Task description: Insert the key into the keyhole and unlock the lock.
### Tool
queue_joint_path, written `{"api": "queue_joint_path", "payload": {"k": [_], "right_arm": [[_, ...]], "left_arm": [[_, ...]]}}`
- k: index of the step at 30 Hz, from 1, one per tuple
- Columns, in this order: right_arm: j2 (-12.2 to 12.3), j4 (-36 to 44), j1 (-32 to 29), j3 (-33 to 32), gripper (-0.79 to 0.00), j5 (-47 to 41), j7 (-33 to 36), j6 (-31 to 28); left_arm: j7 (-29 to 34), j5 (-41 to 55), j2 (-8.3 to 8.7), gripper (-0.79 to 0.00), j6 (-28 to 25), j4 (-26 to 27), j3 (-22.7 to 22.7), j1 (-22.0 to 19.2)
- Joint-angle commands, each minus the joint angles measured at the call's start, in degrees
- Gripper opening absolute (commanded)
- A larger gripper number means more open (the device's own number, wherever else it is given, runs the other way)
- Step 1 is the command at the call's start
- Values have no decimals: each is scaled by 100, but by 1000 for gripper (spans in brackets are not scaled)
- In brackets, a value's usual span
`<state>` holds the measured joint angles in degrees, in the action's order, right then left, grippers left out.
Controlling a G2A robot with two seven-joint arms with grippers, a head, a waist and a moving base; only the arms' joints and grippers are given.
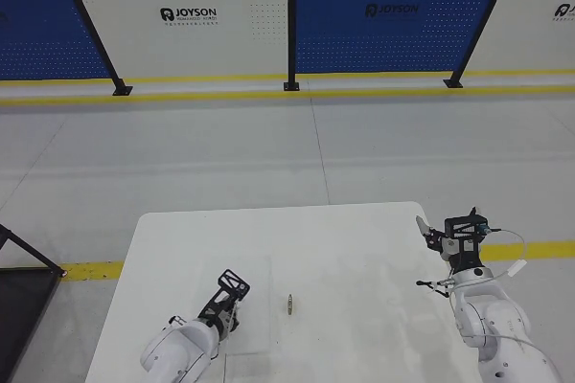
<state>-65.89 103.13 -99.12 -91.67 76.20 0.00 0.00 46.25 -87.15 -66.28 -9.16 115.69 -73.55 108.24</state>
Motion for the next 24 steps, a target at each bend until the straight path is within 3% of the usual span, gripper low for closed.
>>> {"api": "queue_joint_path", "payload": {"k": [1,15,20,24], "right_arm": [[0,0,0,0,0,0,0,0],[0,0,0,0,0,0,0,0],[0,0,0,0,0,0,0,0],[0,0,0,0,0,0,0,0]], "left_arm": [[-40,70,18,-785,-69,46,-123,78],[-410,999,98,-785,-568,-12,-807,257],[-1425,1664,117,-785,-941,70,-1138,309],[-2697,2595,149,-785,-1916,-172,-1512,429]]}}
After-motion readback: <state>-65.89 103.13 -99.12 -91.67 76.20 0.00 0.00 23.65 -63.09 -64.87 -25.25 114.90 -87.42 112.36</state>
